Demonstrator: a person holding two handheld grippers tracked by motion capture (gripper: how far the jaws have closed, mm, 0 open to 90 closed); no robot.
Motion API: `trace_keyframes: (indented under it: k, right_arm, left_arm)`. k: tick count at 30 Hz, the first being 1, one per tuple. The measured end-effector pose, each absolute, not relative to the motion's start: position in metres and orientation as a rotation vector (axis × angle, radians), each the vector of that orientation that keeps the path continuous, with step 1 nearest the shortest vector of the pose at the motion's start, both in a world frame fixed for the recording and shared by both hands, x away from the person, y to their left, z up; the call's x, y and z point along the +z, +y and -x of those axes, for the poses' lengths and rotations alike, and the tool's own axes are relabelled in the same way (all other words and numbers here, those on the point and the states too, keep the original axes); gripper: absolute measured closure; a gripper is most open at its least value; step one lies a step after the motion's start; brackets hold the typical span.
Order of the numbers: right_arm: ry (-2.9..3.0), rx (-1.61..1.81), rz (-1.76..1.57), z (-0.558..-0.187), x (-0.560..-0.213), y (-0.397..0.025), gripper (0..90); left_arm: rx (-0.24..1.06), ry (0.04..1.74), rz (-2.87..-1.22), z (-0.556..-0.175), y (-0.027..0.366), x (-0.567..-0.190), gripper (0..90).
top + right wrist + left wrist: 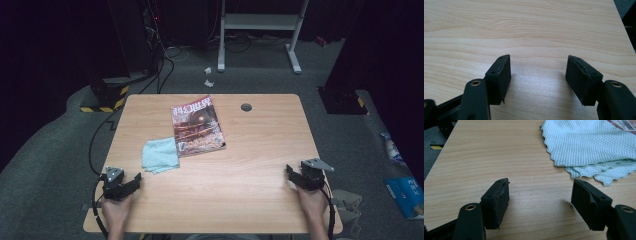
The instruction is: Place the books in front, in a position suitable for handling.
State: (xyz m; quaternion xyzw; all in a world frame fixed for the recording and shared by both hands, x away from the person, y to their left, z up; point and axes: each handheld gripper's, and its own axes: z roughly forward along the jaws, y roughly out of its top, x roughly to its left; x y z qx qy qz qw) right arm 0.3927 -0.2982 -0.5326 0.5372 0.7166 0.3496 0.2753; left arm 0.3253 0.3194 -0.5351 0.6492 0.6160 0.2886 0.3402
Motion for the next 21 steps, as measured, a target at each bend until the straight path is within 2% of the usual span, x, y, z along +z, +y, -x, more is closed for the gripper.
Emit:
trace_keyframes:
  k: [21]
  right_arm:
    - [1.936, 0.949, -1.432, -0.3920, -0.5330, -0.2970, 36.9]
  left_arm:
    - [0.735, 1.620, -1.661, -0.3248, 0.3226, -0.5345, 31.9]
